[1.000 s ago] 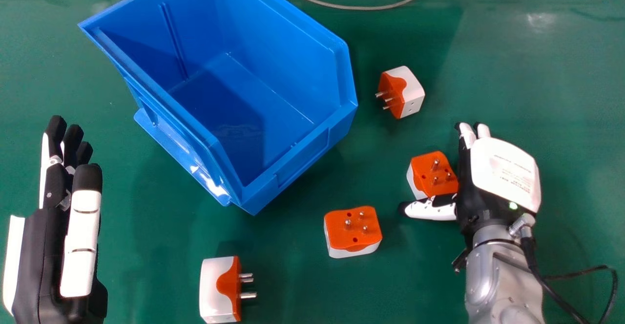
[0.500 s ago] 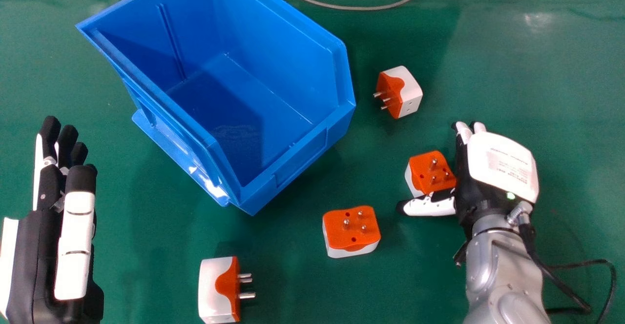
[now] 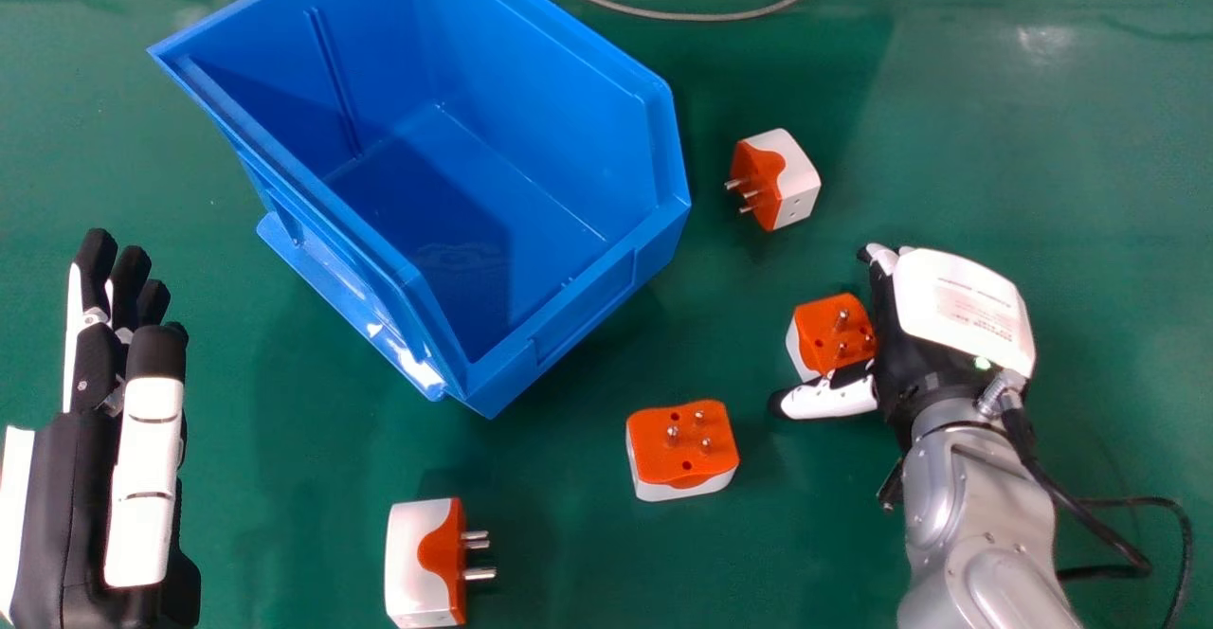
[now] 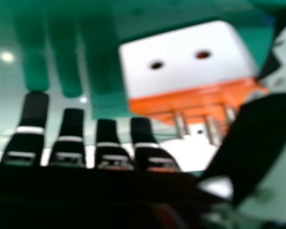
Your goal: Pick all objects and put in blue box
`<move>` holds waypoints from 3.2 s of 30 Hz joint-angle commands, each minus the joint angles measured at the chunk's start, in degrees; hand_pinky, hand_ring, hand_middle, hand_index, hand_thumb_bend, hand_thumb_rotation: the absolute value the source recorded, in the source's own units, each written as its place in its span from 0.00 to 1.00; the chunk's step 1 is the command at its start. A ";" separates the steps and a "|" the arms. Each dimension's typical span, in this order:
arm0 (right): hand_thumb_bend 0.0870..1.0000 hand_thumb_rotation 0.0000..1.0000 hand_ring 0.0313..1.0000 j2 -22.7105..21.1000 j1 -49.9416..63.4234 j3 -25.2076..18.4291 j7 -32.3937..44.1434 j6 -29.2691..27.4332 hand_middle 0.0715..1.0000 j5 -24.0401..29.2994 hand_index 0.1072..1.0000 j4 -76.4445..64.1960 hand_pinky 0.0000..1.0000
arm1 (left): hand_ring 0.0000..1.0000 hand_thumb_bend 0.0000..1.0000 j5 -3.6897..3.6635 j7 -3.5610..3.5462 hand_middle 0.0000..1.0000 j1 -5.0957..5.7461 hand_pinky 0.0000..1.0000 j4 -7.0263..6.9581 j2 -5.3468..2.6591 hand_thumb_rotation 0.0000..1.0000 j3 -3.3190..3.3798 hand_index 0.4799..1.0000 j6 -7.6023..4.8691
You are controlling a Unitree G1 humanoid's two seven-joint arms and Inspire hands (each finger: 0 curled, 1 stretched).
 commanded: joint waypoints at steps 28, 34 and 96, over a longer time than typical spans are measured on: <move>0.62 0.04 0.65 -1.47 -3.50 -1.44 6.47 2.19 0.74 4.89 0.79 2.31 0.51 | 1.00 0.65 0.18 1.62 1.00 0.03 1.00 -5.77 -0.01 0.89 0.90 1.00 4.67; 0.53 0.01 0.47 -1.88 -2.67 -1.77 3.24 -0.33 0.57 6.13 0.70 1.71 0.33 | 1.00 0.66 -0.23 1.51 1.00 -0.02 1.00 -6.00 0.04 0.88 1.22 1.00 5.19; 0.44 0.00 0.42 -5.58 3.50 -7.23 3.45 -3.41 0.48 8.72 0.48 -17.77 0.30 | 1.00 0.68 -1.17 0.37 1.00 -1.08 1.00 -6.22 0.27 0.81 1.66 1.00 6.80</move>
